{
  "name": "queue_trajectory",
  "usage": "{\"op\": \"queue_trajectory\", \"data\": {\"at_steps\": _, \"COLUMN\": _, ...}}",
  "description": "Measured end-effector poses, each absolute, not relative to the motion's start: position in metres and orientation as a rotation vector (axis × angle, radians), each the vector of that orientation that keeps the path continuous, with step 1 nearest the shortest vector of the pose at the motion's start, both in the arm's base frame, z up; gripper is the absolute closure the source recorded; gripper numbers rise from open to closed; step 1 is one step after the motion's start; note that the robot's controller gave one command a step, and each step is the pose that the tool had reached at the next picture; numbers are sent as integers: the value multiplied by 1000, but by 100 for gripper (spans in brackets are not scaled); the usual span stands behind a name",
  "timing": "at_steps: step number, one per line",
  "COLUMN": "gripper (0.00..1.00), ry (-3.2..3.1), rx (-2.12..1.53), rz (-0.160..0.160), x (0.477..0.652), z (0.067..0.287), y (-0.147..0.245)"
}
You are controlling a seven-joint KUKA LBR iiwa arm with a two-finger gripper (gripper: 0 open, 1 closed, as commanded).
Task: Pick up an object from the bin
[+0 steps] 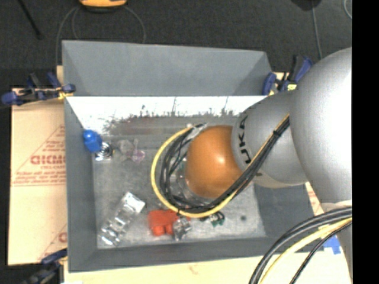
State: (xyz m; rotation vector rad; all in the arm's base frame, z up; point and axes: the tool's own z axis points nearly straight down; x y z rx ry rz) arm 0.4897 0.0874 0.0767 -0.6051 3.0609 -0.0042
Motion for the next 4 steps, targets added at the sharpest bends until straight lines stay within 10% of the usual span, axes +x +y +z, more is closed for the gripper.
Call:
{"op": "queue_trajectory", "data": {"at_steps": 1, "gripper": 0, "ry": 3065, "rx": -607, "rz": -3, "x": 488, "z": 74, "y": 87}}
{"op": "queue_trajectory", "data": {"at_steps": 2, "gripper": 0, "ry": 2956, "rx": -1011, "rz": -8, "x": 490, "z": 74, "y": 107}}
{"op": "queue_trajectory", "data": {"at_steps": 3, "gripper": 100, "ry": 2957, "rx": -1012, "rz": -5, "x": 490, "z": 77, "y": 108}}
{"op": "queue_trajectory", "data": {"at_steps": 4, "gripper": 100, "ry": 2945, "rx": -1060, "rz": -4, "x": 499, "z": 213, "y": 109}}
